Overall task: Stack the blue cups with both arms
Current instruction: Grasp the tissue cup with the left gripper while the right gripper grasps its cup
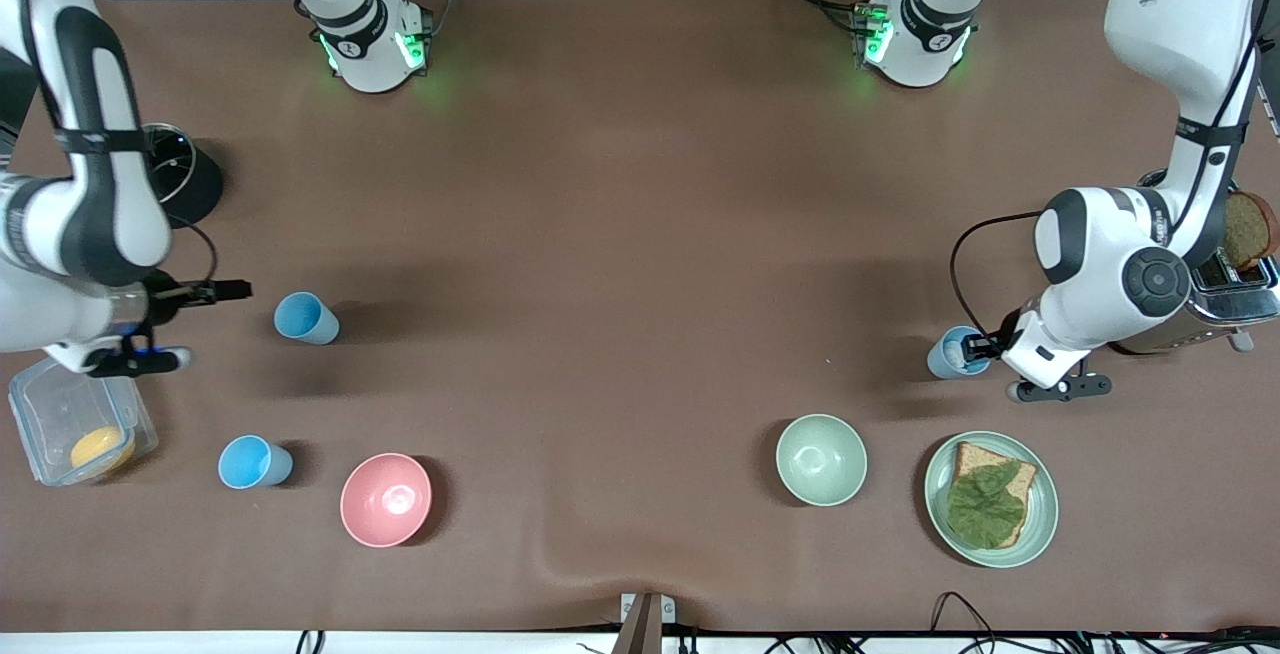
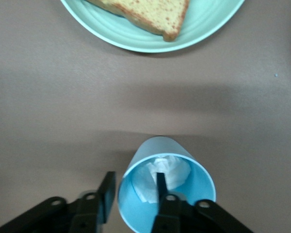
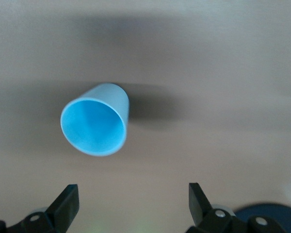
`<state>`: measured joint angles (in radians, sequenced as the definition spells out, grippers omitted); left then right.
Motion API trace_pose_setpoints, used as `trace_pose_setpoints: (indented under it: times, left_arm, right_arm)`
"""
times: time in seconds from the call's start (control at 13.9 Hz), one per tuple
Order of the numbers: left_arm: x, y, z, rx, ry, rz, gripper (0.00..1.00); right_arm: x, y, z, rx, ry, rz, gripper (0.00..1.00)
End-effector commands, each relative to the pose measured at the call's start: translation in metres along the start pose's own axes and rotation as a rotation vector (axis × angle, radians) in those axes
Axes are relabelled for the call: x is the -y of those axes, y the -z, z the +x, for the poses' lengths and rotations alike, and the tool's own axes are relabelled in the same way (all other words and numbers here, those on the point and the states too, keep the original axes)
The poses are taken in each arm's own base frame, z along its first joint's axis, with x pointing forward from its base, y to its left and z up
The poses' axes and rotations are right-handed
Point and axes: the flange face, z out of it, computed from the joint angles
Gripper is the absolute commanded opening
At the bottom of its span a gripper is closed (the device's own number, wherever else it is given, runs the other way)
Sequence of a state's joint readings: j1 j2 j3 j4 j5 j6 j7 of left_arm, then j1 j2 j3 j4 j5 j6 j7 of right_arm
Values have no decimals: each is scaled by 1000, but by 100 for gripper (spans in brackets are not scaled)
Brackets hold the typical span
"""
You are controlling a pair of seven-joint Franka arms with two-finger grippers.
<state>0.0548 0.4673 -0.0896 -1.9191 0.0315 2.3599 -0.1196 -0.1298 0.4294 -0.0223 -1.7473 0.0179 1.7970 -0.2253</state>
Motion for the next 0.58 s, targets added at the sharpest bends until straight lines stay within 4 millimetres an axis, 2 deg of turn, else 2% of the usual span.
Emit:
trace_pose_setpoints:
  times: [0.0,0.14,0.29,0.5]
  left_arm:
    - [-2,-4,-2,-9,-21,-1,0]
    - [-12,-2,-3,-10,-35,-9,0]
    - [-36,20,-4,-29,-63,-26,0]
    - [-103,70,-22,-25,-153,-58,0]
  right_arm:
    - [29,-19,1,-18,-42,-2,96]
    - [44,-19,3,-15,-62,-11,84]
    - [45,-20,4,-18,-67,-12,83]
    - [42,-24,9,-35,-70,-16,83]
